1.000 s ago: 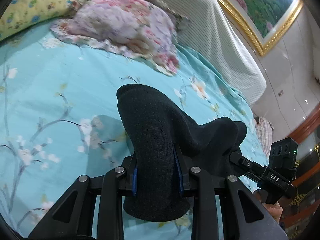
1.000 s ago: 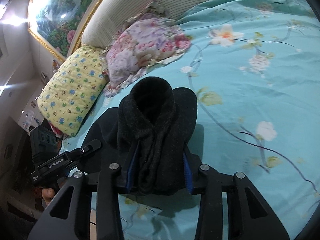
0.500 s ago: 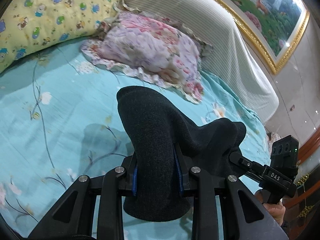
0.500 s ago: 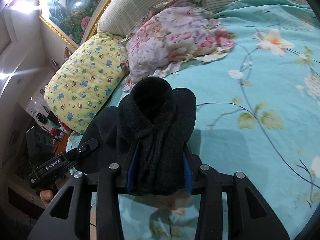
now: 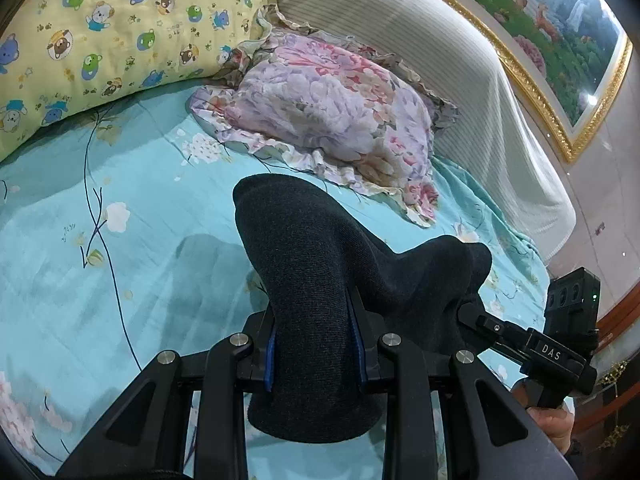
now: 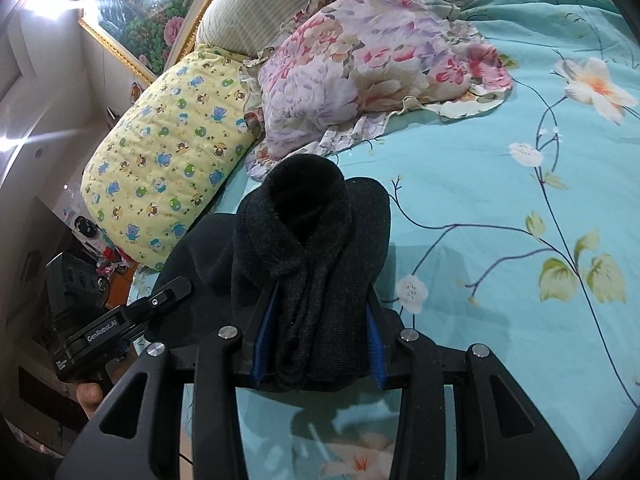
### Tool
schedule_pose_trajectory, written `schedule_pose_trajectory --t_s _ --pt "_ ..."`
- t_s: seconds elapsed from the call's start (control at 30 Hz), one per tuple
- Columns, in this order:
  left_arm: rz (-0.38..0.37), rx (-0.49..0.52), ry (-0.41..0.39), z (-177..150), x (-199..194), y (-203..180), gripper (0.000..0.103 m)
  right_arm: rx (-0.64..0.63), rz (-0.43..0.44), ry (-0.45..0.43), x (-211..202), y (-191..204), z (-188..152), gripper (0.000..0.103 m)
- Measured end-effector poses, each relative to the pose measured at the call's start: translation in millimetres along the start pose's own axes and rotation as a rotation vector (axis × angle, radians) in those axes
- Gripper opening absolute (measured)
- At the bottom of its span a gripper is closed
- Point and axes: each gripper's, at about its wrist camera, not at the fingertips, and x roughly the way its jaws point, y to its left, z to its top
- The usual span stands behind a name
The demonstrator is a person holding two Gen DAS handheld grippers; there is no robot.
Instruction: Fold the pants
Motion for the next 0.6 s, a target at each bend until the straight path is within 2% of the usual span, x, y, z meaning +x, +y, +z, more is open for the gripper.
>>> schedule_pose_trajectory --t_s 0.4,0.6 --pt "0.024 -0.02 0.025 -8 17 13 0.029 -0.012 -0.012 0.027 24 -7 4 0.041" --pt "0.034 -0.035 0.045 -14 24 21 0.037 -0.017 -0.026 0.031 28 -14 2 0.046"
